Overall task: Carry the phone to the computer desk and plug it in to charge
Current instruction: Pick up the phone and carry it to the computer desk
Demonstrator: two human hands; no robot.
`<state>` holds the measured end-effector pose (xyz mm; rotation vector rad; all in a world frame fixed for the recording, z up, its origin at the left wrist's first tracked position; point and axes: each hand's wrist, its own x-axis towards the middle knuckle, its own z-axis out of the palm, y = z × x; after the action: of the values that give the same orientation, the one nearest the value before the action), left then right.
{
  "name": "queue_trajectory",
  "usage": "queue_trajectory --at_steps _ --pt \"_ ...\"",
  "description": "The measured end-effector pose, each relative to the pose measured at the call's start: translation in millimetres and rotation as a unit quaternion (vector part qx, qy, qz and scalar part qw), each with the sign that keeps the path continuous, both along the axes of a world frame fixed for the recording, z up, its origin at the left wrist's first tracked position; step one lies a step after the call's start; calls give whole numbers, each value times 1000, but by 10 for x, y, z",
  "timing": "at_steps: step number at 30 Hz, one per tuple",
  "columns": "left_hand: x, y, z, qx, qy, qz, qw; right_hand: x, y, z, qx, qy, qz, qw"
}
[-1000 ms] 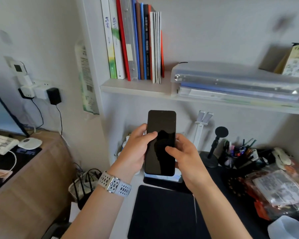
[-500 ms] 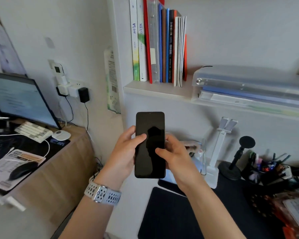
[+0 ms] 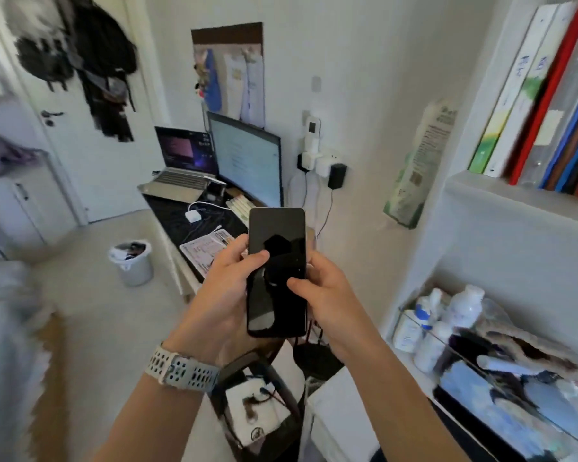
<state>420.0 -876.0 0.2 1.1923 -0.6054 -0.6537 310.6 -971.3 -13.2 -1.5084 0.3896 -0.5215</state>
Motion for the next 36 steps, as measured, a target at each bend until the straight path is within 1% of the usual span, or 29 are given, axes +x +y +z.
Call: queue_trajectory --at_steps 3,10,15,19,26,36 --pt "324 493 19 -6 -2 43 999 416 385 26 -15 1 51 999" --pt "944 1695 17 0 2 143 990 1233 1424 66 -1 2 150 989" --pt "1183 2424 1 -1 -4 209 978 1620 2056 103 10 11 215 976" --pt "1278 2834 46 -1 2 265 964 1852 2393 176 7 22 271 962" --pt "1307 3036 138 -19 2 318 948 2112 2525 238 -1 5 345 938" --pt "1384 2675 327 -8 -10 348 937 2336 2135 367 -20 -24 364 931"
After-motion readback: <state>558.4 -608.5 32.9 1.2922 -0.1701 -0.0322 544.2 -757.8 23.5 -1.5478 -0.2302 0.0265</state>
